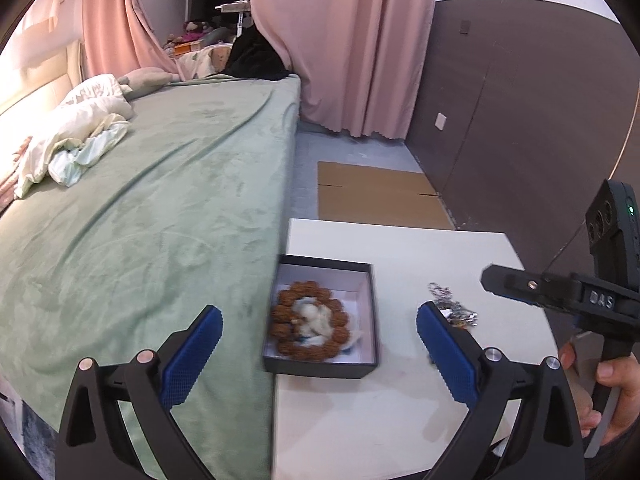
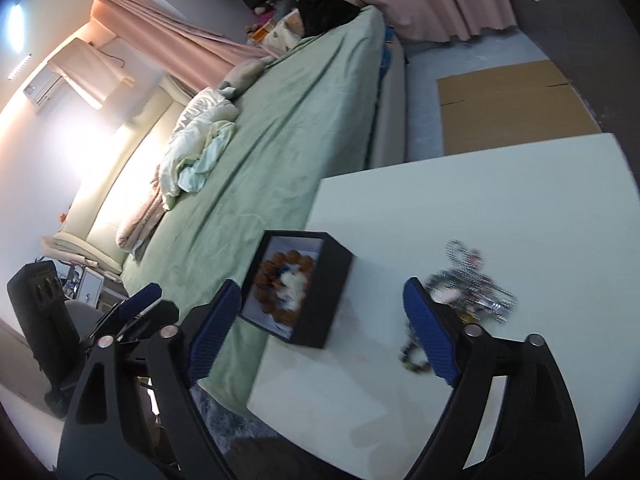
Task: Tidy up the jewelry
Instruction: 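Grasp the grey bead bracelet with butterfly pendant using the left gripper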
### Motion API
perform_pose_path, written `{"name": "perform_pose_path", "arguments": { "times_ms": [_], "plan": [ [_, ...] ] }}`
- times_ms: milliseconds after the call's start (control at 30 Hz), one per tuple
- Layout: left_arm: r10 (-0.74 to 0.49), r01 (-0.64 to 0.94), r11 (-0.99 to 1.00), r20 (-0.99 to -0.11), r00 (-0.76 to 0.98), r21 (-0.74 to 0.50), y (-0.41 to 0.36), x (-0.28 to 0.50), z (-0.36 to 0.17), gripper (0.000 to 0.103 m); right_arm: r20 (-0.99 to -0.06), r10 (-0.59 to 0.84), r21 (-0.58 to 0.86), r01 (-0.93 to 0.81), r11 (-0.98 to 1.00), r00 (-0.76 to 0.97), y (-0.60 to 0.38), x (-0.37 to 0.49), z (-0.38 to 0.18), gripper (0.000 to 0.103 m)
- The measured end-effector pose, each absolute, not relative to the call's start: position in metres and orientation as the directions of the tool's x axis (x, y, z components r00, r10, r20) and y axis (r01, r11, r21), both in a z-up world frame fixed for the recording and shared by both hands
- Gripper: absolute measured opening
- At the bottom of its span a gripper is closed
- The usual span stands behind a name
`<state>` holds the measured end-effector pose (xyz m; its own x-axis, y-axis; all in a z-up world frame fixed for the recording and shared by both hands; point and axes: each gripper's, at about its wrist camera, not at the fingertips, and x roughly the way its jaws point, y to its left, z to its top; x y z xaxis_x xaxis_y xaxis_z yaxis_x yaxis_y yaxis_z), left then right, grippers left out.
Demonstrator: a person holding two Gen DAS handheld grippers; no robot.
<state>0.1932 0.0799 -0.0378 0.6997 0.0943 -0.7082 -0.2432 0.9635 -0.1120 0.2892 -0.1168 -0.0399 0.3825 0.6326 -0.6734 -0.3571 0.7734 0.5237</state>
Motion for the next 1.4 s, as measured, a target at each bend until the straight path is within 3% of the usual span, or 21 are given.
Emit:
{"name": "perform_pose_path", "arguments": {
  "times_ms": [367,600,767,933,1133,1267,1400],
  "plan": [
    [0.001,-0.148,0.979,-0.720,0.694,-0.141,0.025,0.219,-0.044,0.094,-0.699,0.585,0.518,-0.273,0.810,0.411,-0.167,0.280,-0.035,0.093],
    [-0.058,-0.103,0.982,-0.773,0.632,-0.159,0.002,0.242,-0.063,0.094,-0.697,0.579,0.553,-0.196,0.810,0.424,-0.194,0.280,-0.037,0.098],
    [-0.092,-0.076,0.983,-0.806,0.585,-0.167,-0.009,0.265,-0.079,0.072,-0.703,0.562,0.561,-0.144,0.815,0.437,-0.206,0.285,-0.041,0.098],
    [-0.127,-0.092,0.976,-0.864,0.487,-0.196,-0.015,0.294,-0.109,0.041,-0.689,0.555,0.575,-0.114,0.810,0.467,-0.217,0.287,-0.039,0.098],
    [-0.110,-0.134,0.974,-0.897,0.427,-0.184,-0.017,0.316,-0.136,0.032,-0.693,0.545,0.588,-0.068,0.806,0.472,-0.222,0.297,-0.049,0.097],
    [-0.087,-0.154,0.975,-0.915,0.395,-0.159,-0.019,0.327,-0.150,0.027,-0.709,0.537,0.589,-0.037,0.807,0.457,-0.222,0.302,-0.055,0.078],
    [-0.066,-0.172,0.975,-0.921,0.383,-0.142,-0.020,0.330,-0.159,0.027,-0.720,0.534,0.593,-0.007,0.805,0.444,-0.221,0.304,-0.061,0.073]
  ]
}}
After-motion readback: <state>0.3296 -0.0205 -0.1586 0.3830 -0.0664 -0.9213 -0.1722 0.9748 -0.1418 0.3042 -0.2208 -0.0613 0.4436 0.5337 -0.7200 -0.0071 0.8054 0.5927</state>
